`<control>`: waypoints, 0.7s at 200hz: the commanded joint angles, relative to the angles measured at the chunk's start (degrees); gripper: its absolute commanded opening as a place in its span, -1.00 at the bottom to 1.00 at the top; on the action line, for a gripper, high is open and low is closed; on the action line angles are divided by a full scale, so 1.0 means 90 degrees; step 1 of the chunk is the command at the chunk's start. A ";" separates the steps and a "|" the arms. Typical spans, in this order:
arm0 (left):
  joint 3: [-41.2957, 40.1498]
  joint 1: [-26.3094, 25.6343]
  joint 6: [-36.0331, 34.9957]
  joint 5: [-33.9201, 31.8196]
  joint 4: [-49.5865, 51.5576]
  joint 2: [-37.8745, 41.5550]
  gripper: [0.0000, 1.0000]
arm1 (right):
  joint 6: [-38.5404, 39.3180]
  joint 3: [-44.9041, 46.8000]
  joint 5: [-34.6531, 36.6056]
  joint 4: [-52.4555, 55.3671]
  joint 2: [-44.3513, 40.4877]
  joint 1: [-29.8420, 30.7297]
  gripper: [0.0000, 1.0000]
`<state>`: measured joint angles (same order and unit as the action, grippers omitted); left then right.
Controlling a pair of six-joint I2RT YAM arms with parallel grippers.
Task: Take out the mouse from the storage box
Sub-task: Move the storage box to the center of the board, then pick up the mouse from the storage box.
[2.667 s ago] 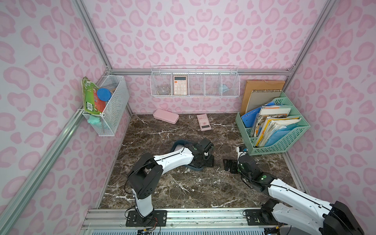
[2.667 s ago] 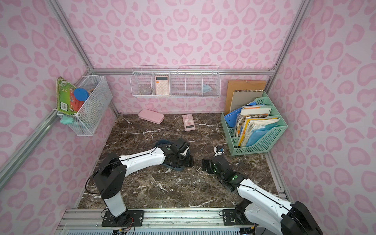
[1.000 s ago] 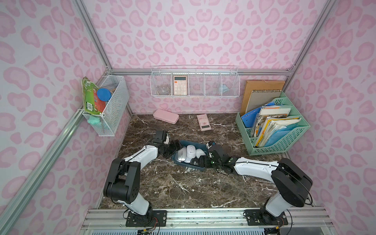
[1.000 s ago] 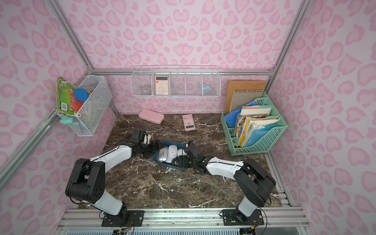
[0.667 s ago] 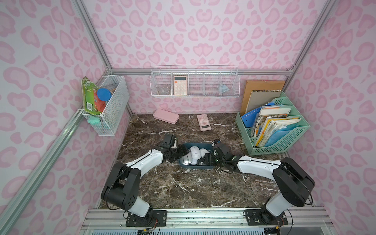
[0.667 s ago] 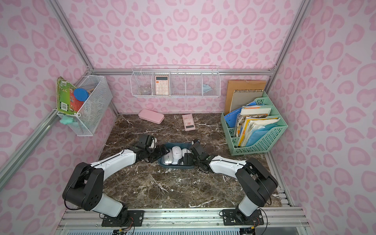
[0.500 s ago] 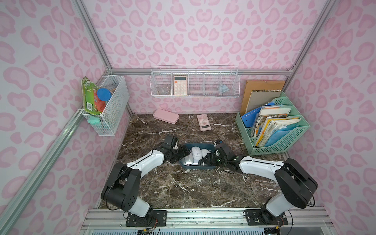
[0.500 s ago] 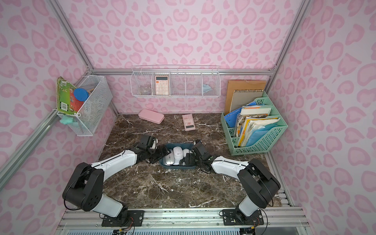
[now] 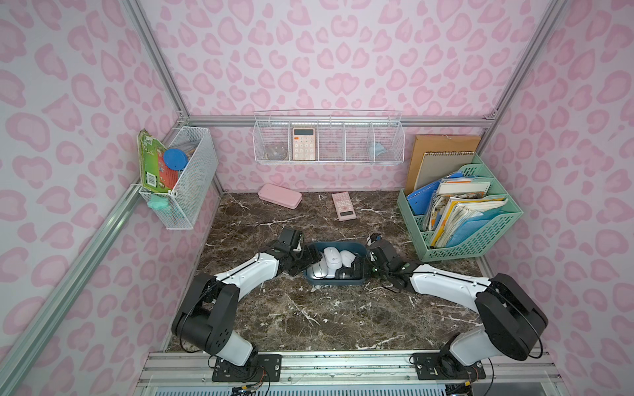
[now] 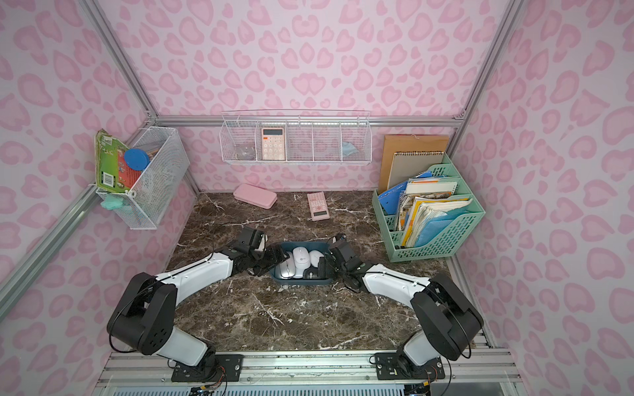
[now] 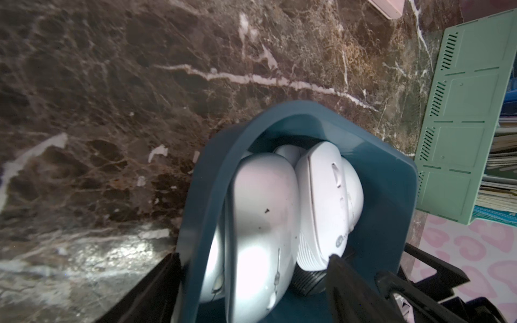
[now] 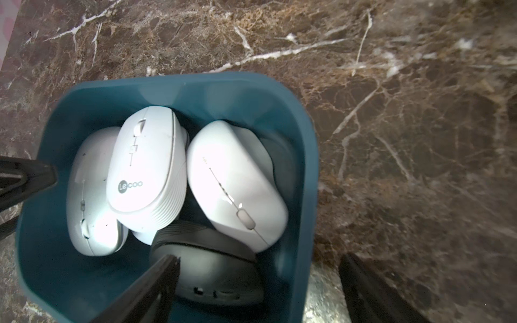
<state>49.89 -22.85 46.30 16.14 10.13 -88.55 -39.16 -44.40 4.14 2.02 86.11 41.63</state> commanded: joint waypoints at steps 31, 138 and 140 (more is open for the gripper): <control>-0.0256 0.0117 -0.0383 -0.0600 0.0547 0.0712 0.74 | 0.0488 -0.0583 0.1151 0.0862 -0.0171 0.0434 0.86; -0.2194 0.0555 -0.0790 -0.2310 0.1352 0.4230 0.81 | 0.1312 -0.2672 0.0380 0.1462 0.1766 0.0988 0.79; -0.2225 0.0556 -0.0809 -0.2325 0.1369 0.4299 0.81 | 0.1323 -0.2705 0.0365 0.1469 0.1801 0.0985 0.79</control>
<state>32.42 -17.93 41.25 -0.16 20.23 -55.05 -29.28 -65.80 10.20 12.64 99.66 50.54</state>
